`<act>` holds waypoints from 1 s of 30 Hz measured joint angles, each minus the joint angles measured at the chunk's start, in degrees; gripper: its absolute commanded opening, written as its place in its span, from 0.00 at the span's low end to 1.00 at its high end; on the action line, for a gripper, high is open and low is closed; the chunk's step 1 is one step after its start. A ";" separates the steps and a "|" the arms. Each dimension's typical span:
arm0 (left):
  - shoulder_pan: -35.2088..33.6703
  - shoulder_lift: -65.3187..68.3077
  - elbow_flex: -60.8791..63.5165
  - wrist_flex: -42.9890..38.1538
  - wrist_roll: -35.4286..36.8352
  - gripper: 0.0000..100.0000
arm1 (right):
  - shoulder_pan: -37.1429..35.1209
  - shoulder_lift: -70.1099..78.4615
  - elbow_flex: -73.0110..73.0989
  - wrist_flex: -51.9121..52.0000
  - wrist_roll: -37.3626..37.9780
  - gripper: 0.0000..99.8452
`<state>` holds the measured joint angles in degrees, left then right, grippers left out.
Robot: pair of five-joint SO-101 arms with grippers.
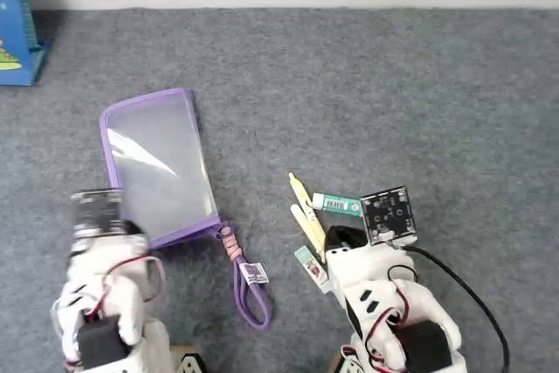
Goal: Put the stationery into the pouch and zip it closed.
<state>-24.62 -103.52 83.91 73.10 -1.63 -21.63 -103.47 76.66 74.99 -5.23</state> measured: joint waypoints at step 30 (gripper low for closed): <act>-13.01 0.00 0.00 -2.29 -8.88 0.07 | -27.60 86.95 -32.09 -25.32 -4.13 0.17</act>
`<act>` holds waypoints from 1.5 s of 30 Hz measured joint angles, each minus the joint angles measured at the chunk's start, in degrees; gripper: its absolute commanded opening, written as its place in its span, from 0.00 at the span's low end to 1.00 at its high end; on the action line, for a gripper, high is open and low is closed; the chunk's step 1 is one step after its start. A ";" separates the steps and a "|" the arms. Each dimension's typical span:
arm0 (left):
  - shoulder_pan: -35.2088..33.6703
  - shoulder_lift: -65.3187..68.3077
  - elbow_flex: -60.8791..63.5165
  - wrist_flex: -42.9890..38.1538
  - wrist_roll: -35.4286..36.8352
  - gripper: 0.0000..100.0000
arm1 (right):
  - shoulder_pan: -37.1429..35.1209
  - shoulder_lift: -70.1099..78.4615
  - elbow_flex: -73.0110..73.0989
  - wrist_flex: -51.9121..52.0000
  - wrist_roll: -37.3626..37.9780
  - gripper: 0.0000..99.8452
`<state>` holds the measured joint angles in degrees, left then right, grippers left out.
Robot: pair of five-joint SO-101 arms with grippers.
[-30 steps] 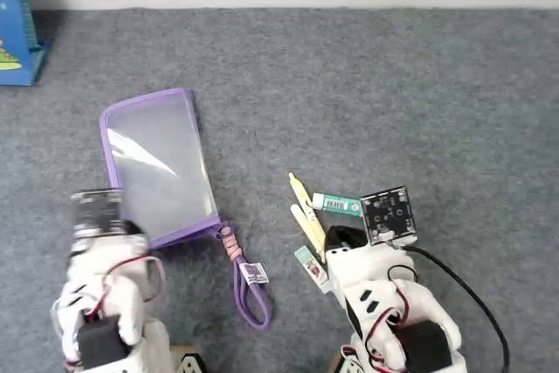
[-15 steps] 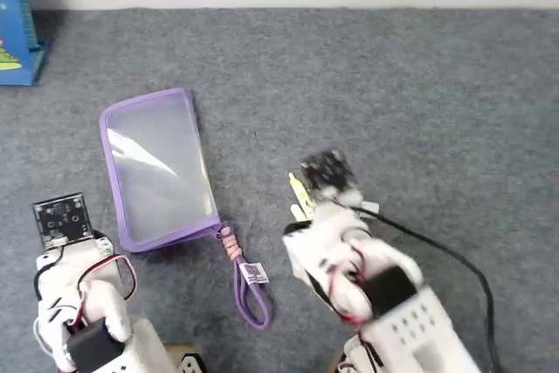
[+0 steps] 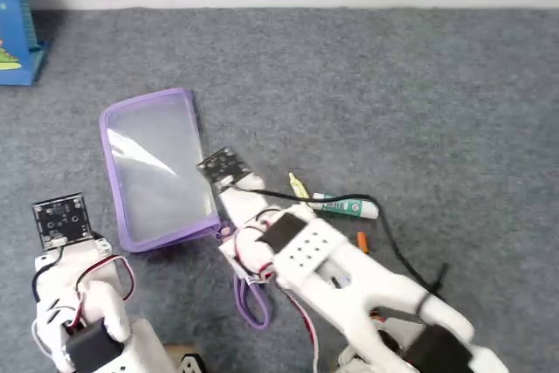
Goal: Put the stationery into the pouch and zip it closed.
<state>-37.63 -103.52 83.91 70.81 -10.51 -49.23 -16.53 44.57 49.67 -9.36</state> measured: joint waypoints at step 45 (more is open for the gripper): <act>-0.35 0.00 2.37 0.00 0.00 0.07 | -1.23 14.15 -4.31 -4.75 9.85 0.13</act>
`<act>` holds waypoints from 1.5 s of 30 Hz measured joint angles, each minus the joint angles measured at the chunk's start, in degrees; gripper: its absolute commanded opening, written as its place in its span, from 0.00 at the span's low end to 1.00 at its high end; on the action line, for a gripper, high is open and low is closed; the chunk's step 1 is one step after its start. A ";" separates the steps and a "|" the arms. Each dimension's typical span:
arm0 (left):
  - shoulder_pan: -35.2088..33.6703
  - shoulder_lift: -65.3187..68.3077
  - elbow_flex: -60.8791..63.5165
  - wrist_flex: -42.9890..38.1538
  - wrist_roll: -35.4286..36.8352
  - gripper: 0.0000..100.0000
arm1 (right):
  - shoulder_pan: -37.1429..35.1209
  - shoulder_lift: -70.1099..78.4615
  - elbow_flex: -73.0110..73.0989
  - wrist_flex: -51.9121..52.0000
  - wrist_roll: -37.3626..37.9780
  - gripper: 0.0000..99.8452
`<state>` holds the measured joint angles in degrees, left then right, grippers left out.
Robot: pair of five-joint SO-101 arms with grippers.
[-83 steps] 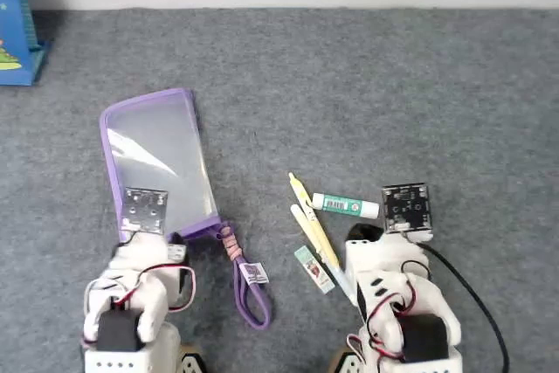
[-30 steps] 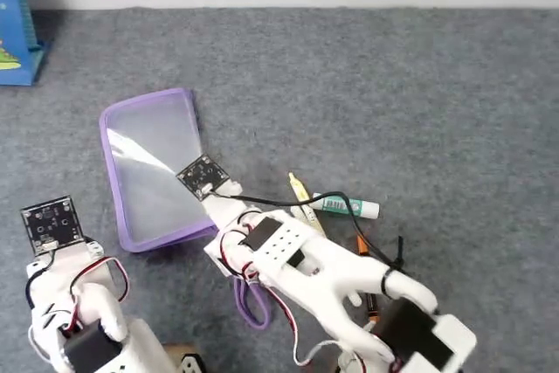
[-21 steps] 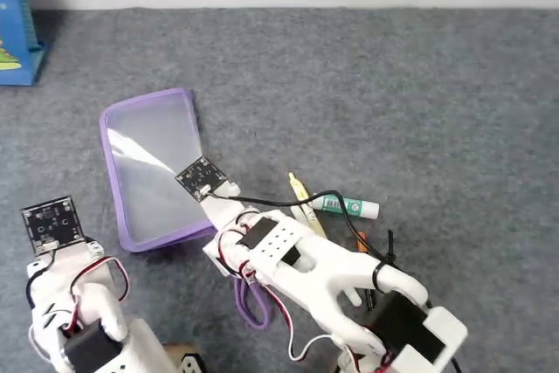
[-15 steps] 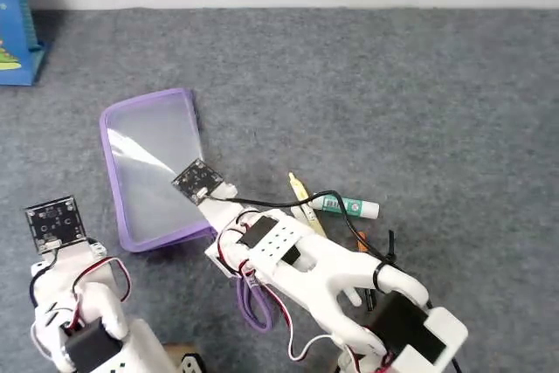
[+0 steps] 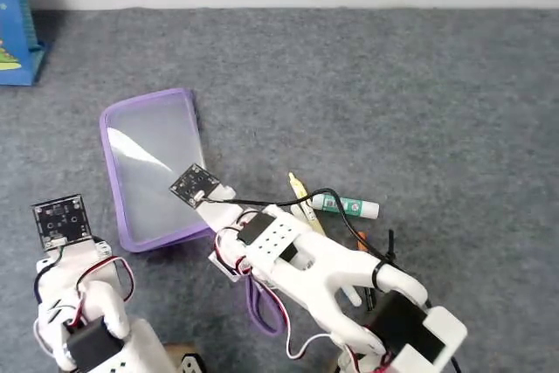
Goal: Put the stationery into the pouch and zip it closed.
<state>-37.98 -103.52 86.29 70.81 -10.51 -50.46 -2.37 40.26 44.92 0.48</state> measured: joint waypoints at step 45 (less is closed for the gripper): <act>0.00 0.00 1.58 0.00 -0.09 0.07 | 1.49 8.88 -12.22 15.03 0.18 0.01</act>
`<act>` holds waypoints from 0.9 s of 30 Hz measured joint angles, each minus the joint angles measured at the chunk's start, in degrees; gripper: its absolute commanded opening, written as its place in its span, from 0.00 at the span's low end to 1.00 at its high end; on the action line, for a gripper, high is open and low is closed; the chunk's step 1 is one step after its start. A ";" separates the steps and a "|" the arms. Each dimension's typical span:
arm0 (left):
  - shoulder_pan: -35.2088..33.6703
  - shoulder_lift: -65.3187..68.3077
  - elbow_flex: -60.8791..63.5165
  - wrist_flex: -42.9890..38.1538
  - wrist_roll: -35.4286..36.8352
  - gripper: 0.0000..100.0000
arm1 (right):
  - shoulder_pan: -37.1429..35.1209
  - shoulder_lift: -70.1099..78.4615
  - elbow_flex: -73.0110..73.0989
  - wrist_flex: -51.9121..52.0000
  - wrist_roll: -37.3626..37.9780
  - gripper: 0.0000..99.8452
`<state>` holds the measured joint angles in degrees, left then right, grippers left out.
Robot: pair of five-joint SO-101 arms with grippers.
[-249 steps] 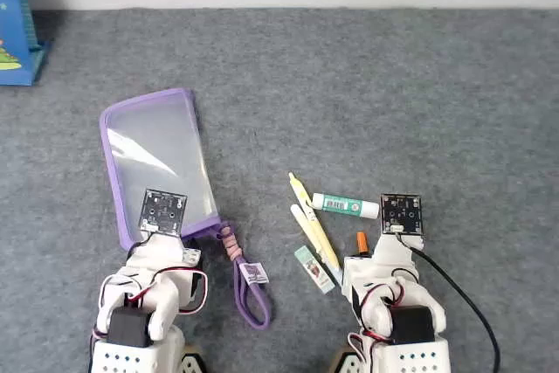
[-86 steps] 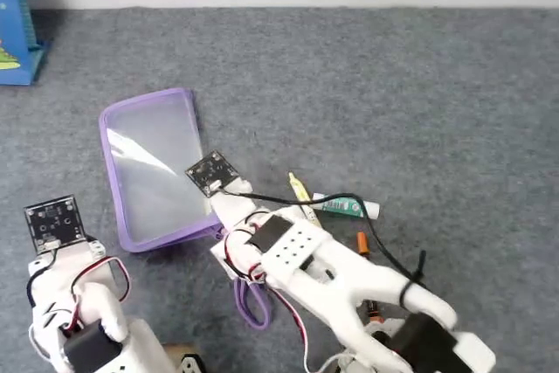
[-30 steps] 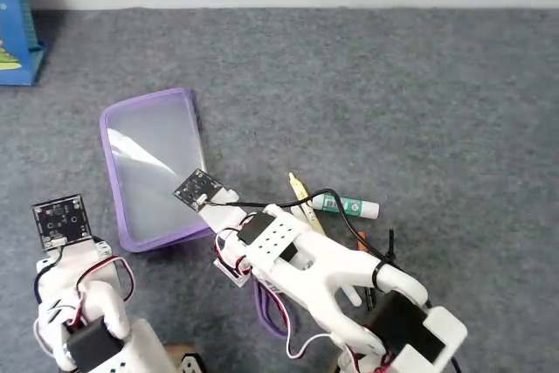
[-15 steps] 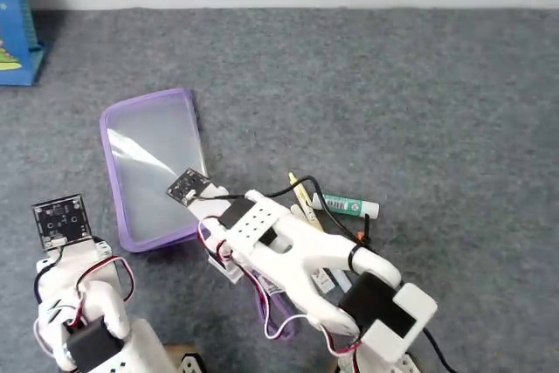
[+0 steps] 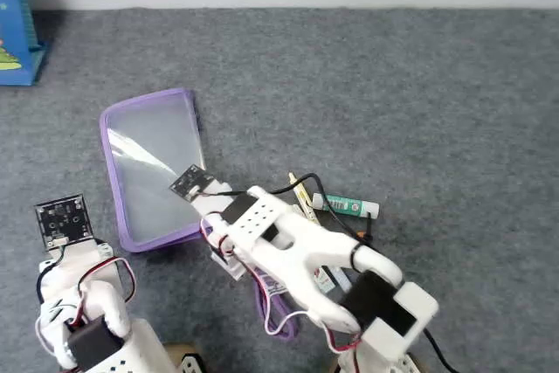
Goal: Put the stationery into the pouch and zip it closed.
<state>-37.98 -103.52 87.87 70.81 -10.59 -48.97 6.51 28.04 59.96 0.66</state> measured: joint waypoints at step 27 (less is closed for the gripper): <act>0.00 0.00 0.00 0.00 0.00 0.07 | 17.32 -44.40 -2.02 -13.54 10.64 0.01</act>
<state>-37.98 -103.52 87.87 70.81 -10.59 -31.65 -37.89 26.02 46.42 11.30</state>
